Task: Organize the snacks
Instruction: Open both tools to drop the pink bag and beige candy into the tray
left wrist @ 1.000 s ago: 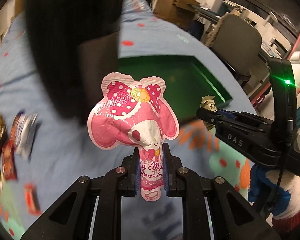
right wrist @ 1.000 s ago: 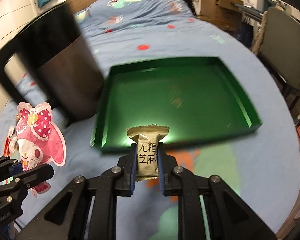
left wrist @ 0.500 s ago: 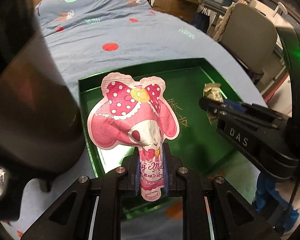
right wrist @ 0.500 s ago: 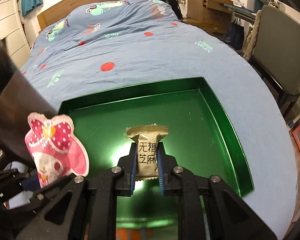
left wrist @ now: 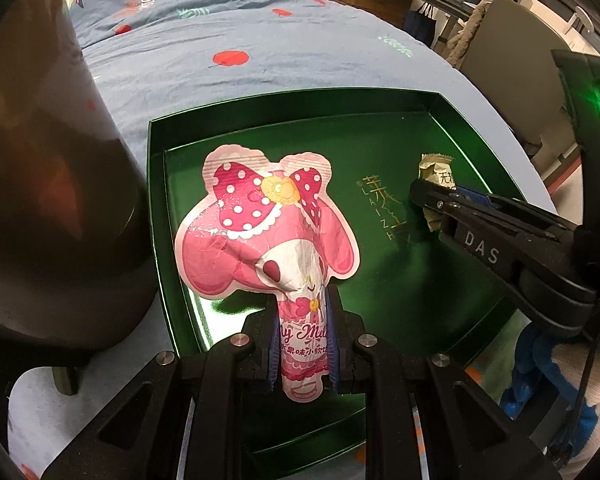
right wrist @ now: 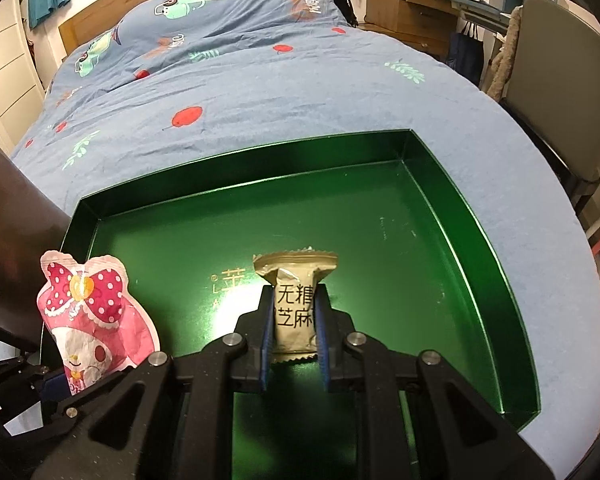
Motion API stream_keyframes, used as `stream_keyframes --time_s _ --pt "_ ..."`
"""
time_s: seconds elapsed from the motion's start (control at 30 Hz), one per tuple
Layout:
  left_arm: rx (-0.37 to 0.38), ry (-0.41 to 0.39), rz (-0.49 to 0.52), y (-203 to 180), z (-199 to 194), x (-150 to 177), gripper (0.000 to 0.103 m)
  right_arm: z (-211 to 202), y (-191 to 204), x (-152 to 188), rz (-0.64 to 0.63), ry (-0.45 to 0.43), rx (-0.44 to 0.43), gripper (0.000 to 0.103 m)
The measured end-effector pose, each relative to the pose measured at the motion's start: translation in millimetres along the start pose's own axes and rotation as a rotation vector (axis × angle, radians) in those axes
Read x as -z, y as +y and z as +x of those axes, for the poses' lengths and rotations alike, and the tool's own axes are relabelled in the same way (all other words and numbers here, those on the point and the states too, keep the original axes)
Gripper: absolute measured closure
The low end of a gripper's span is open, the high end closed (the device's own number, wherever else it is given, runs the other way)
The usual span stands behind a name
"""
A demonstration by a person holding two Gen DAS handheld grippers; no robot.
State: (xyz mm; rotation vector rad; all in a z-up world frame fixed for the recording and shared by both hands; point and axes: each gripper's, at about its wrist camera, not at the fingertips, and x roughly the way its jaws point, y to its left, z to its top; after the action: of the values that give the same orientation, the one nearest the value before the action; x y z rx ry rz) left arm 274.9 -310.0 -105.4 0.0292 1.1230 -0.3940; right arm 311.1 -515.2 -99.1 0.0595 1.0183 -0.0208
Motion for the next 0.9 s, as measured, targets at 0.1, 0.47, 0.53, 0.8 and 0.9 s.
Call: stream_keyframes --time_s 0.1,0.47,0.53,0.8,0.9 --pt "0.004 0.007 0.002 -0.8 1.1 -1.4 0.087 -2.0 -0.7 3.1 0.005 -0.003 0.002 0.103" --pt "0.003 0.023 0.024 -3.7 6.3 -6.8 0.076 -1.8 -4.0 5.2 0.004 0.0 0.031 0.103" --pt "-0.009 0.011 0.025 -4.8 3.1 -7.1 0.071 -3.5 -5.5 5.7 0.01 0.0 0.025 0.067" --pt "-0.053 -0.05 0.062 -12.8 -18.7 -7.3 0.052 -26.4 -12.9 6.9 0.034 -0.03 0.012 0.034" --pt "-0.056 -0.069 0.068 -14.9 -28.7 -4.9 0.052 -39.0 -13.4 5.6 0.03 -0.044 0.015 0.025"
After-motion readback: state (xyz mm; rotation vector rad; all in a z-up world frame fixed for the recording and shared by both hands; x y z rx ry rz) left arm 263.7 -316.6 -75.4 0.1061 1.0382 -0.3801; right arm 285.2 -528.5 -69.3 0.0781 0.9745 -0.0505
